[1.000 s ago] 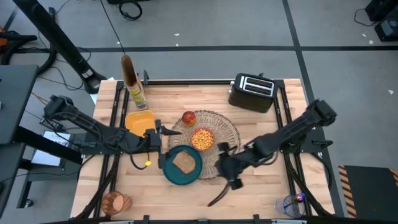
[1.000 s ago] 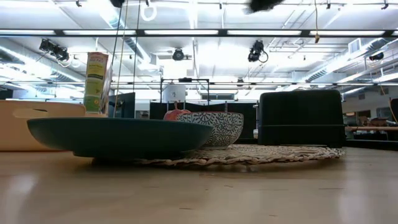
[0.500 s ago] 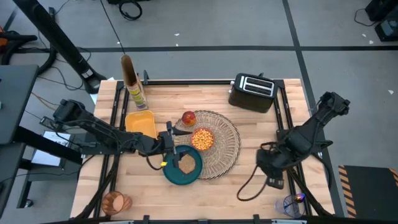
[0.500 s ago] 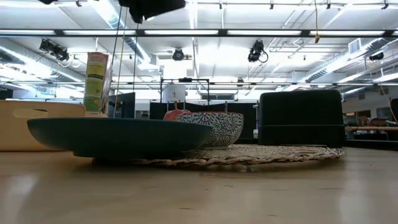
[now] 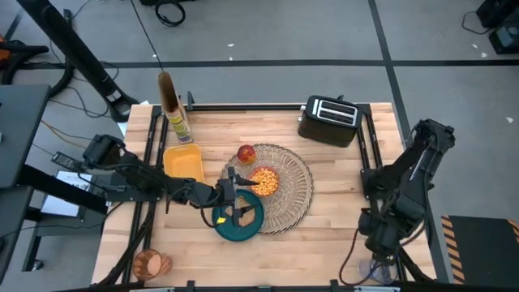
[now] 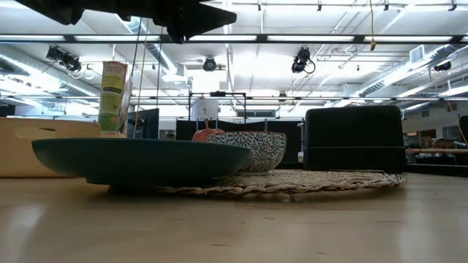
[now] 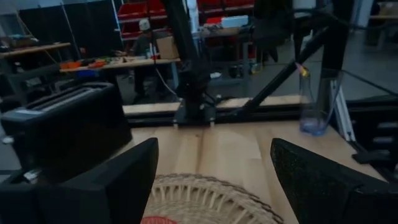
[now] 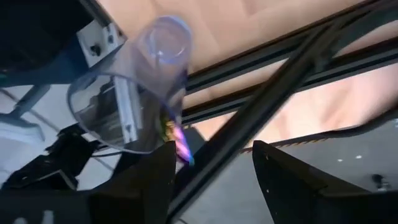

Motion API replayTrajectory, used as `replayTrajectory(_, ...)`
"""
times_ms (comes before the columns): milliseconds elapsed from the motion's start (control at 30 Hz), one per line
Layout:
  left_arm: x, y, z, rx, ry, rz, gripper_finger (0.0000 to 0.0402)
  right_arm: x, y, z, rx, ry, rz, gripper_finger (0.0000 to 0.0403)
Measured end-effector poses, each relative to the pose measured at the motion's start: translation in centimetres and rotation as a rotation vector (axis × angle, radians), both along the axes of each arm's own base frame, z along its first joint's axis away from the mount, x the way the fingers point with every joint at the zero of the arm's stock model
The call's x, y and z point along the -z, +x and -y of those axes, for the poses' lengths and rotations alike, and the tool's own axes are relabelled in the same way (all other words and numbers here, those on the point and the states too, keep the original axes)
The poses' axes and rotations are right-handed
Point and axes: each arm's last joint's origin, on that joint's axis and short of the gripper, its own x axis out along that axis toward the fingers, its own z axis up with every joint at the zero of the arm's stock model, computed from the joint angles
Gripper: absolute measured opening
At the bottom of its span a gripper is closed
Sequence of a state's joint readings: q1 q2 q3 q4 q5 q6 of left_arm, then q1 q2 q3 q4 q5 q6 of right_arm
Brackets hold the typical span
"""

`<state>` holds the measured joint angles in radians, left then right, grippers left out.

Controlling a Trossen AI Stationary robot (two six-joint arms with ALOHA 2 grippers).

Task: Arrange a breakfast setting
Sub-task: Put the blue spoon to the right of the red bowl on the brown table mat

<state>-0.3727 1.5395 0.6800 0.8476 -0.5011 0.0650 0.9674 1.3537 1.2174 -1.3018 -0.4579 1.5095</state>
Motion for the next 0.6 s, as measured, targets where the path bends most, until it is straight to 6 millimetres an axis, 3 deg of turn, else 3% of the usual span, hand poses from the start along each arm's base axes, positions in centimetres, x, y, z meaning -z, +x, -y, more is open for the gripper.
replayTrajectory(600, 0.1, 0.0, 0.8, 0.177, -0.060, 0.013, 0.0318, 0.7, -1.2, -1.9, -0.035, 0.091, -0.002, 0.0220)
